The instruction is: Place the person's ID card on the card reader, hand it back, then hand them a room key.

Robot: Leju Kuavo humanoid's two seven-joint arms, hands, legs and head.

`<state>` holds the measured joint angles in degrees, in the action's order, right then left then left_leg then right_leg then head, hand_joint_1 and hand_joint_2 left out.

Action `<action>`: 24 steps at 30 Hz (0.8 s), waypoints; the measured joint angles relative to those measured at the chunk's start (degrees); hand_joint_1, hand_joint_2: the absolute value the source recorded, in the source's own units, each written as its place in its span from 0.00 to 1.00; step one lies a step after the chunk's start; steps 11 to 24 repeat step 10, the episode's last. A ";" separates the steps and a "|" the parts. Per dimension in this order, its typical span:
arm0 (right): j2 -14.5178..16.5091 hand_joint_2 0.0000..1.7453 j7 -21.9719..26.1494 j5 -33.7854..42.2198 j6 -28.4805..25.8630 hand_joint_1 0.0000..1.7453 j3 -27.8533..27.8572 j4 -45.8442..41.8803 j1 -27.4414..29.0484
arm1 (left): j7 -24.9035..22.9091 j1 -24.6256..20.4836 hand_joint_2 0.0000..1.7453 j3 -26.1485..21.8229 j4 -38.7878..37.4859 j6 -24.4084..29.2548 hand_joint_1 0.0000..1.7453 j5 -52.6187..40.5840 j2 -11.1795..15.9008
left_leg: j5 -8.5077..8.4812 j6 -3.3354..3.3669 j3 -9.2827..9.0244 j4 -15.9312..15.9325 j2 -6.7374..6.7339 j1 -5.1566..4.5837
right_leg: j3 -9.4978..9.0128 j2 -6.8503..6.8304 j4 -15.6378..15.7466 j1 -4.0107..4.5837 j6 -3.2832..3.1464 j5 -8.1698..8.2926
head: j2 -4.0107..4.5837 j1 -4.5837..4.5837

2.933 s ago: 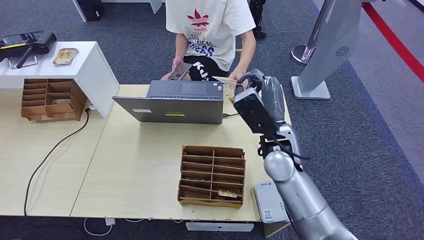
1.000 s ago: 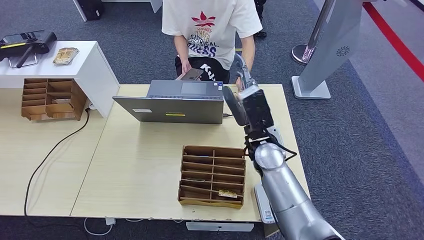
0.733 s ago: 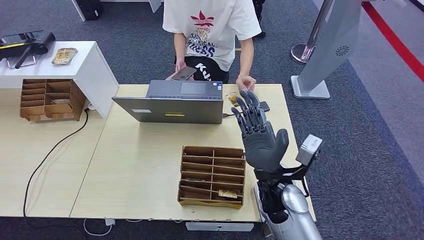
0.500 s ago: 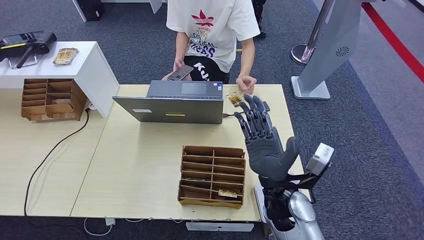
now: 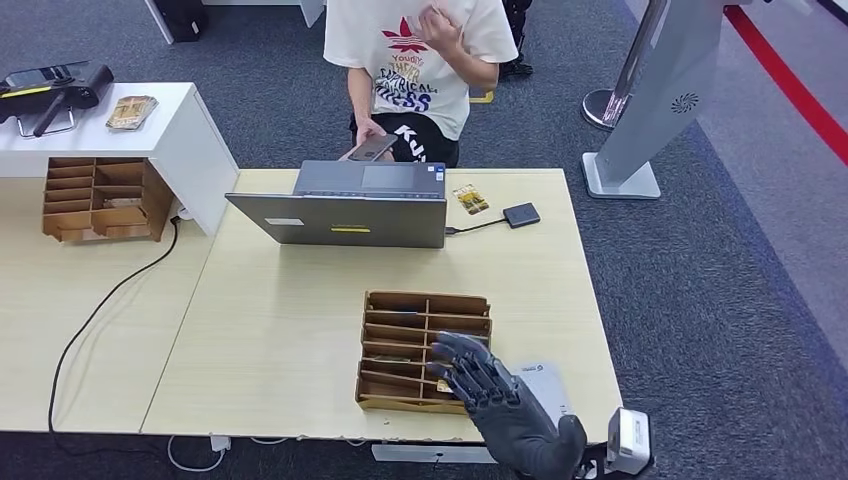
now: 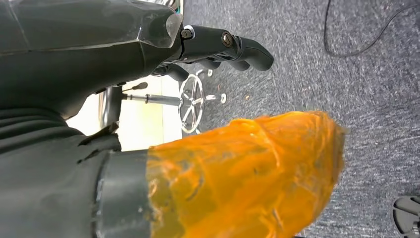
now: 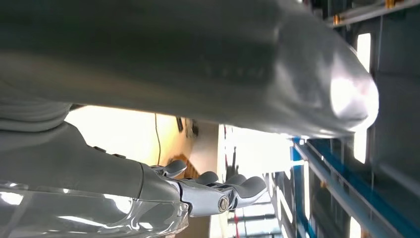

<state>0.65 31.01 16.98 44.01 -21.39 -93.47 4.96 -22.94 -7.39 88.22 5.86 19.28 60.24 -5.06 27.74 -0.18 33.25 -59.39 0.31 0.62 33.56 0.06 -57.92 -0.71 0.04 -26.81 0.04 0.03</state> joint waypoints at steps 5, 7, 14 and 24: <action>-0.73 0.00 1.53 -2.69 0.92 0.00 -2.48 -0.40 0.03 | -0.33 0.02 0.00 0.04 0.00 -0.20 0.00 -2.57 0.02 | -0.03 0.00 -0.03 0.00 0.00 0.00 | -0.02 0.00 0.00 0.00 -0.01 0.02 | 0.00 -0.01; -1.10 0.00 2.10 -3.71 1.01 0.00 -3.26 -0.72 0.26 | -0.49 0.04 0.00 0.05 0.00 -0.39 0.00 -3.15 -0.01 | -0.03 0.00 -0.03 0.00 0.00 0.00 | -0.02 0.00 0.00 0.00 0.00 0.02 | 0.00 -0.01; -1.68 0.00 2.98 -5.05 1.03 0.00 -4.24 -1.30 0.81 | -0.77 0.08 0.00 0.06 0.00 -0.73 0.00 -3.79 -0.07 | -0.03 0.00 -0.02 0.00 0.01 0.00 | -0.02 0.00 0.00 0.00 0.00 0.01 | 0.00 -0.01; -1.68 0.00 2.98 -5.05 1.03 0.00 -4.24 -1.30 0.81 | -0.77 0.08 0.00 0.06 0.00 -0.73 0.00 -3.79 -0.07 | -0.03 0.00 -0.02 0.00 0.01 0.00 | -0.02 0.00 0.00 0.00 0.00 0.01 | 0.00 -0.01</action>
